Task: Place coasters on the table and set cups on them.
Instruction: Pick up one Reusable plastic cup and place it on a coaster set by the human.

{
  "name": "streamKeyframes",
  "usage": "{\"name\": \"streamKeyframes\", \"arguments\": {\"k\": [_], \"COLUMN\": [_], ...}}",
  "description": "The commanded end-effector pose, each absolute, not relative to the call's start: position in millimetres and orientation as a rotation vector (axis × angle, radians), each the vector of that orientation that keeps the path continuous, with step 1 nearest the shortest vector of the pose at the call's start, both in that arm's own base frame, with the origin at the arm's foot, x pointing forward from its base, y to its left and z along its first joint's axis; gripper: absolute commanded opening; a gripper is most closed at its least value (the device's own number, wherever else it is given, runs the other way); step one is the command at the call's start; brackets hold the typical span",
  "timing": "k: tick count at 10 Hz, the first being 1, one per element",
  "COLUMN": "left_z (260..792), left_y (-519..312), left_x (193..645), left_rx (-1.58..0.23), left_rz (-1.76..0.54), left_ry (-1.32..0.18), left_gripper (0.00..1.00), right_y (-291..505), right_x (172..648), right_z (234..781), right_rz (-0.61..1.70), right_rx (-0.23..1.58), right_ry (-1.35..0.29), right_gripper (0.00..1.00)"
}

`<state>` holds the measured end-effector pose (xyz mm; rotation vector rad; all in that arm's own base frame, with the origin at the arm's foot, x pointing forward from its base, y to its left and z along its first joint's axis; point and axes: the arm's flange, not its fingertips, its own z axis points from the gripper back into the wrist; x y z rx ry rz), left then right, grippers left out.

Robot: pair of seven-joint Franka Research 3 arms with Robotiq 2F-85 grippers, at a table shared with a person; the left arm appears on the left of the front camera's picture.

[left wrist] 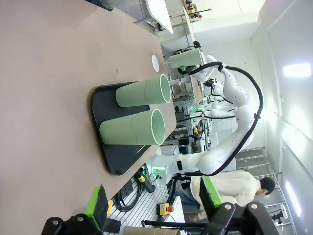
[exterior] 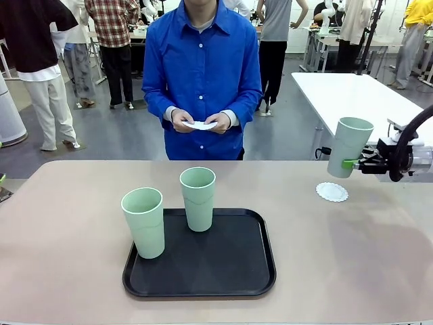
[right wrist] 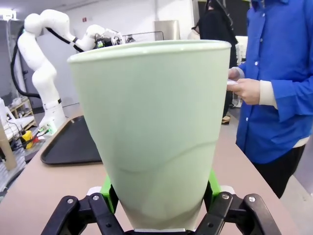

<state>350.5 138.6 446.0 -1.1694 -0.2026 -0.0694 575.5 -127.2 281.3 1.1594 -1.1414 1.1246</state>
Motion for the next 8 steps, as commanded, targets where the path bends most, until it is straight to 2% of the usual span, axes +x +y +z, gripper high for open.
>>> {"name": "streamKeyframes", "arguments": {"k": [1, 8], "left_z": [447.2, 447.2], "left_y": [138.7, 138.7], "left_x": [349.4, 349.4], "left_rx": [-1.178, -1.178], "left_rz": [-0.075, -0.075], "left_ry": [-0.209, -0.209], "left_gripper": [1.00, 1.00], "right_y": [-133.4, -132.9], "right_x": [583.8, 582.0], "right_z": [270.2, 226.9], "right_rz": [1.192, 1.256], "right_rx": [1.141, 1.130], "right_ry": [-1.144, -1.079], "right_gripper": [0.81, 0.81]}}
